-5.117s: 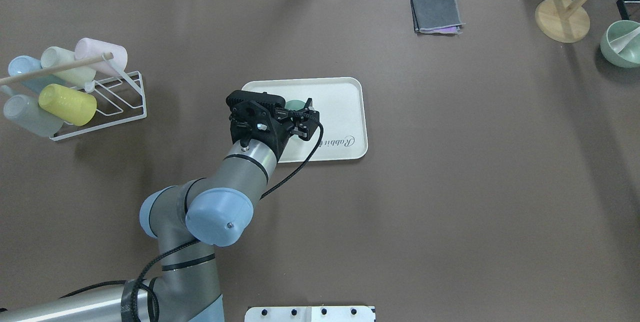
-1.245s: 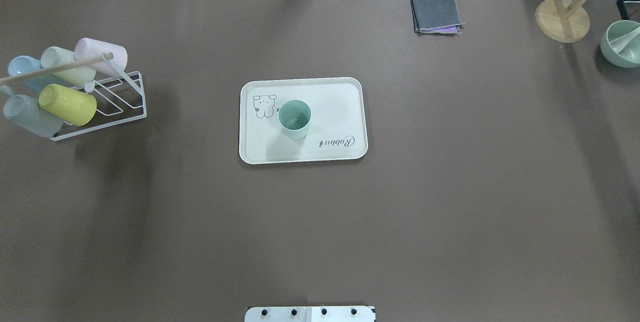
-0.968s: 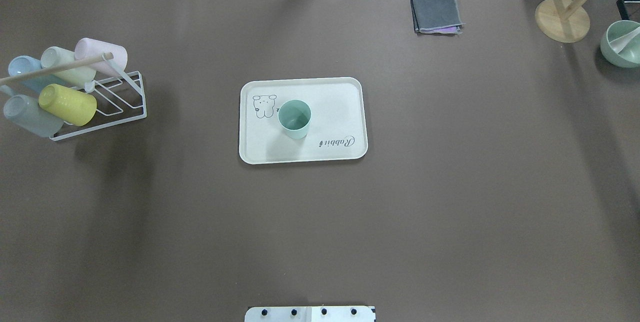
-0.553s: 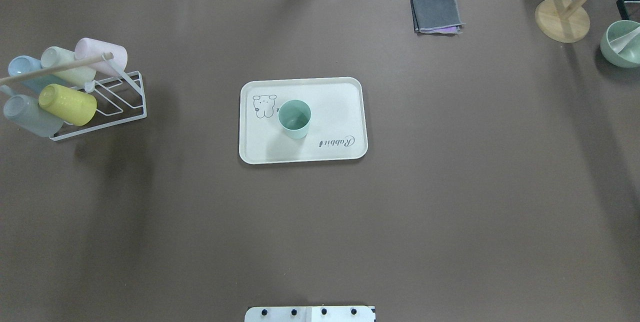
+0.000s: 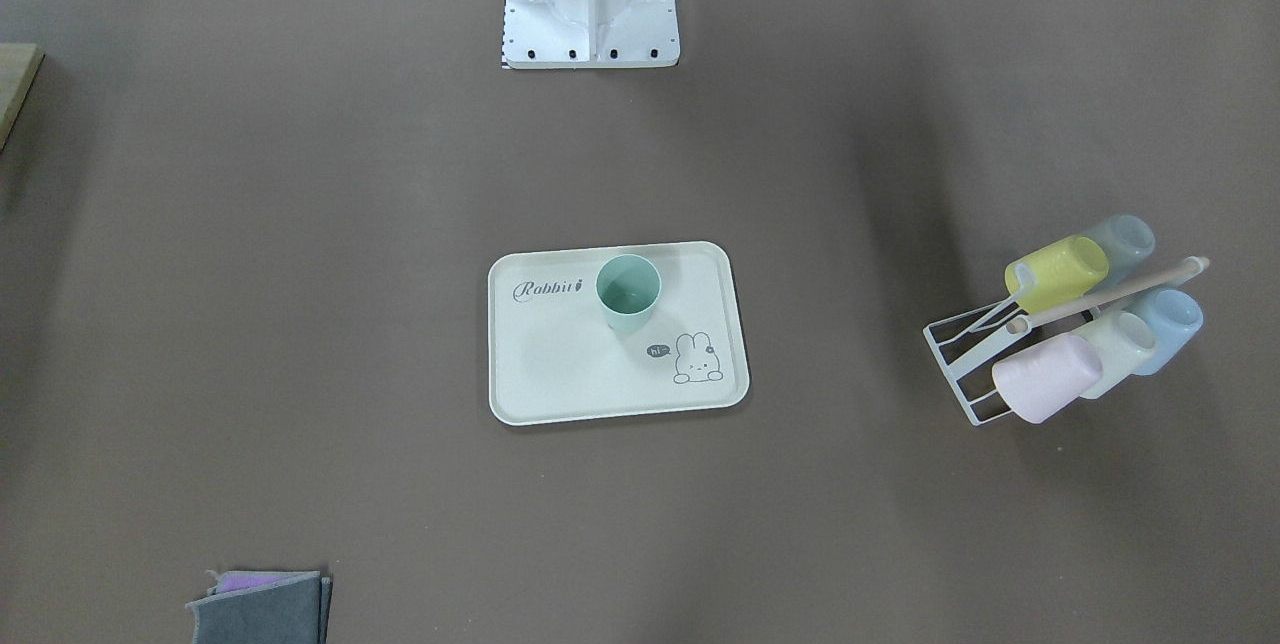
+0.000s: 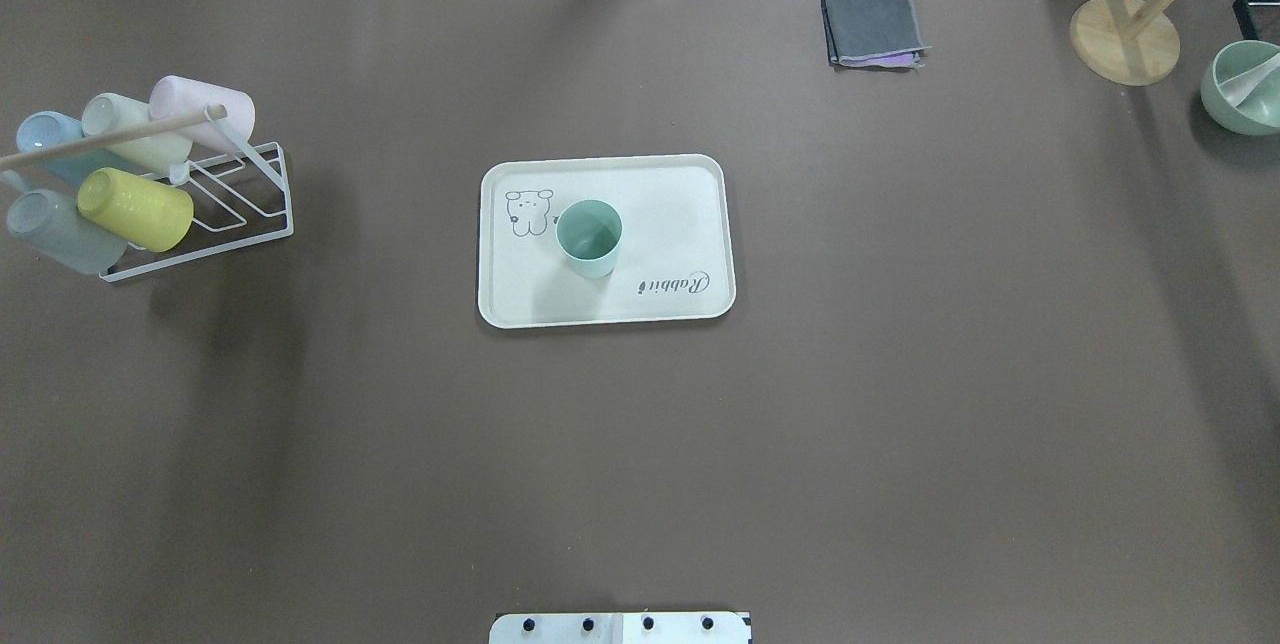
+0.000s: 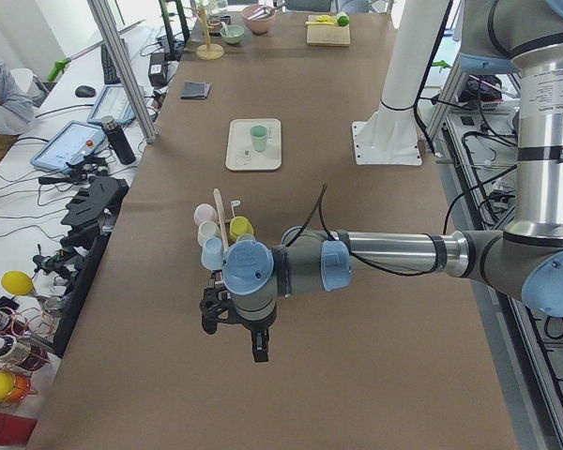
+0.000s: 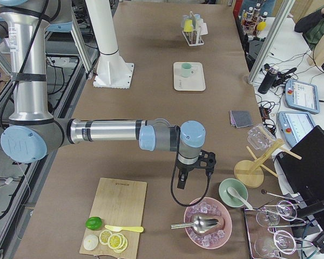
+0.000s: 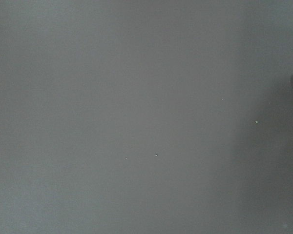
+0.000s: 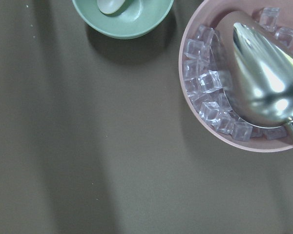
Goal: Pick up and place green cup on tray
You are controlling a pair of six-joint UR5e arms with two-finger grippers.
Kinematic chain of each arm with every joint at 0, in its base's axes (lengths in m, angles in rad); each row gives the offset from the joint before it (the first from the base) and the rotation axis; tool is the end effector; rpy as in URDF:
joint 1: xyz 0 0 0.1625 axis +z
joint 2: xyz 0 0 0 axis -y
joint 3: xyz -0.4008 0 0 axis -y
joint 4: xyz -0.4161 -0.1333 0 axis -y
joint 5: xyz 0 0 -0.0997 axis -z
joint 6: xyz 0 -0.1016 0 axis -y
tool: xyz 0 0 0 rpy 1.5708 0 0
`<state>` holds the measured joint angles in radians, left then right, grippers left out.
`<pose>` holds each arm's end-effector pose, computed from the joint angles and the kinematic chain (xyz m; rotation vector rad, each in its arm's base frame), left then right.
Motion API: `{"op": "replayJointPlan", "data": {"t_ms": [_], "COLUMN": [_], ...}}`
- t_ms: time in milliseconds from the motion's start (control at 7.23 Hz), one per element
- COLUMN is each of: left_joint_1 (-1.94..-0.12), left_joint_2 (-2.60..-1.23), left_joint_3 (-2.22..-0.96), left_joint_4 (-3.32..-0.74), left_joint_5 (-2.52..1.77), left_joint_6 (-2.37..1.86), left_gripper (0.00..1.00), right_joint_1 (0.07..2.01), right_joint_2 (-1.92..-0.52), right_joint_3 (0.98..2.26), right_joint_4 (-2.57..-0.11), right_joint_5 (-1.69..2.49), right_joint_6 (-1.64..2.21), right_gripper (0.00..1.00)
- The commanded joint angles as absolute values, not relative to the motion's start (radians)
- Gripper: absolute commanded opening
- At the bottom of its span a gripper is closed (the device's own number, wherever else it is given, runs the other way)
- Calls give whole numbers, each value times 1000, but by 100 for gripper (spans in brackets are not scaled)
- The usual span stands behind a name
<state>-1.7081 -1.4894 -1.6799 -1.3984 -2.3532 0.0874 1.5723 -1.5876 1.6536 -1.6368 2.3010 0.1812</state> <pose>-0.1256 -0.4587 0.6361 -0.0488 0.7917 -0.1039 0.0663 -0.5081 0.6115 -0.0656 -0.7282 0.1745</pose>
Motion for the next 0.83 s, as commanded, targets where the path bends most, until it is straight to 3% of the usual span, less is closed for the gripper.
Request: {"op": "replayJointPlan", "data": {"t_ms": [0, 691], "left_joint_1": [-1710, -1710], "left_joint_2": [-1482, -1482], "left_joint_3": [-1683, -1681], "left_joint_4": [-1399, -1401], "left_joint_5": [-2353, -2306], "left_joint_6": [87, 87], "left_gripper": [98, 98], "right_joint_1": [1572, 1572], "right_joint_2": [-1588, -1588], "right_joint_3": [1654, 1654], "right_joint_4": [-1637, -1637], "right_joint_5": [2301, 2301], "right_joint_6": [181, 183], "right_gripper": [100, 100]}}
